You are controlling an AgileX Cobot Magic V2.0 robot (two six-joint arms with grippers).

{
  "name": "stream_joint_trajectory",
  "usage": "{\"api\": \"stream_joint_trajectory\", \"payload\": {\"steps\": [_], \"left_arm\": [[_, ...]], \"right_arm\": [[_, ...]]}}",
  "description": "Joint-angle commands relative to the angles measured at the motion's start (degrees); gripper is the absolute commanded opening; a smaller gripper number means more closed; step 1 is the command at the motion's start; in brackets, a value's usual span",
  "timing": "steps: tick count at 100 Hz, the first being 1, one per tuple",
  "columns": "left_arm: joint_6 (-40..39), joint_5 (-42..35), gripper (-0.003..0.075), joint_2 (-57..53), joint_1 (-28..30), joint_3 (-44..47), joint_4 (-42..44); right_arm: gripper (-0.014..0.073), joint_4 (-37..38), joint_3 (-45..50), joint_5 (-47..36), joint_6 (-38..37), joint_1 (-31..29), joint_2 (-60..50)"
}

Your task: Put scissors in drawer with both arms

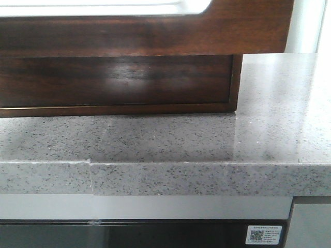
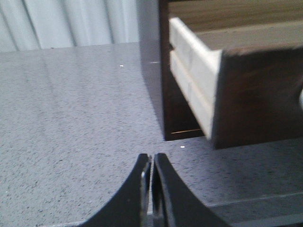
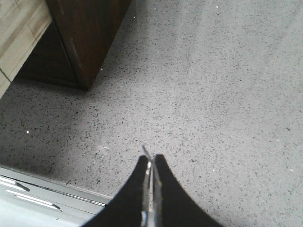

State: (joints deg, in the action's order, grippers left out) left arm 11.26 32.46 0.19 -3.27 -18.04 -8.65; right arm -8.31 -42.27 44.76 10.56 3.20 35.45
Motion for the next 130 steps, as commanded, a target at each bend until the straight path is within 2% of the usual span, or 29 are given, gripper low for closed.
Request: {"api": "stream_joint_trajectory", "payload": {"steps": [1,11,28,34,44,48,53,130], "left_arm": [[-0.9,-10.9,-0.002,-0.8,0.7,3.8,-0.1],[-3.7,-18.2,-0.002,-2.0,0.7,9.1,1.7],[-13.1,-24.2,-0.002,-2.2,0.3,14.2,8.1],[-14.0,-26.3,-0.002,-2.2,-0.4,16.1,8.7],[-14.0,-34.7,-0.002,-2.2,-1.1,20.1,8.7],[-14.0,-32.5,-0.002,-2.2,-1.1,19.6,8.7],[-13.9,-34.2,-0.002,-2.2,-1.1,20.0,8.7],[-13.5,-33.9,-0.002,-2.2,-1.2,19.8,8.7]], "right_arm": [[-0.0069,-0.3,-1.4,-3.4,0.2,-0.1,0.0],[-0.0069,-0.3,-1.4,-3.4,0.2,-0.1,0.0],[-0.0069,-0.3,-1.4,-3.4,0.2,-0.1,0.0],[-0.0069,-0.3,-1.4,-3.4,0.2,-0.1,0.0],[-0.0069,-0.3,-1.4,-3.4,0.2,-0.1,0.0],[-0.0069,-0.3,-1.4,-3.4,0.2,-0.1,0.0],[-0.0069,-0.3,-1.4,-3.3,0.2,-0.1,0.0],[-0.0069,-0.3,-1.4,-3.2,0.2,-0.1,0.0]]}}
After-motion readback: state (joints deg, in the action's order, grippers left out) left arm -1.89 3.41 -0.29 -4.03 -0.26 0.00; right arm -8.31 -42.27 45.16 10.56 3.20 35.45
